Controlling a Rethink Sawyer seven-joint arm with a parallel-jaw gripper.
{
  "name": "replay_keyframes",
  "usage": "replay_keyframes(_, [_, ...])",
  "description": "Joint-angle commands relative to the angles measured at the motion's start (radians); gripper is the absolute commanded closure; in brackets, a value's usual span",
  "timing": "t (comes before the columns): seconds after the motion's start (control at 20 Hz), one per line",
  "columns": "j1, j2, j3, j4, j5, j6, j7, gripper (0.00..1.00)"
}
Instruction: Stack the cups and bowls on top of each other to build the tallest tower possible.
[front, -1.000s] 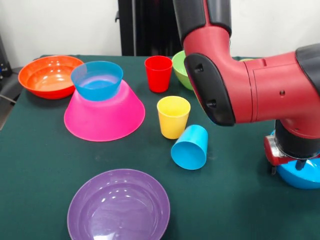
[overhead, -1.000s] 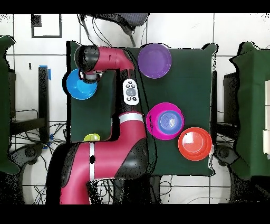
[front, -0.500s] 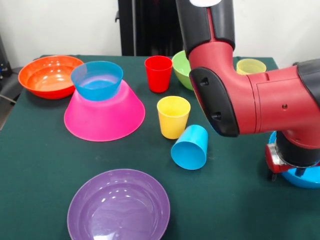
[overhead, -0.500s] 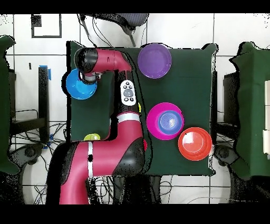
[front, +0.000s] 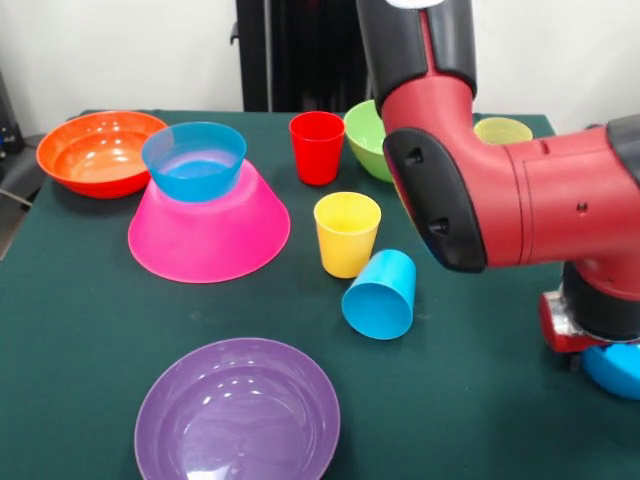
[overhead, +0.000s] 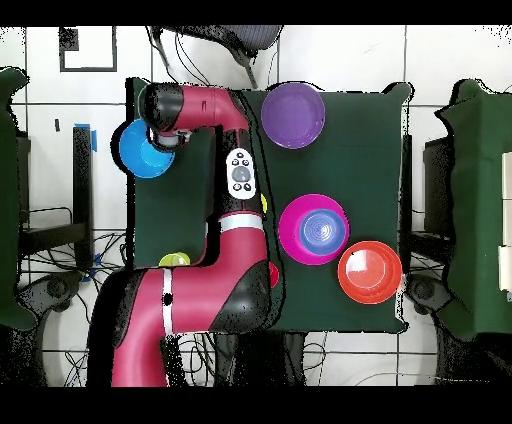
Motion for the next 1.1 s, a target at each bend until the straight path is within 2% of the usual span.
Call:
replay_keyframes(0.05, [0.010,0.044,0.006,-0.023,-0.031,0.071,0.163,1.00])
replay_keyframes(0.6, [0.016,0.028,-0.012,0.000,-0.003,0.089,0.136,1.00])
replay_keyframes(0.7, [0.007,-0.057,-0.026,0.113,0.002,0.038,0.114,1.00])
replay_keyframes(0.85, [-0.033,-0.292,-0.050,0.447,0.017,-0.054,0.030,1.00])
replay_keyframes(0.9, [-0.046,-0.352,-0.055,0.527,0.016,-0.069,-0.003,1.00])
replay_keyframes(1.1, [-0.108,-0.527,-0.059,0.731,-0.006,-0.070,-0.163,1.00])
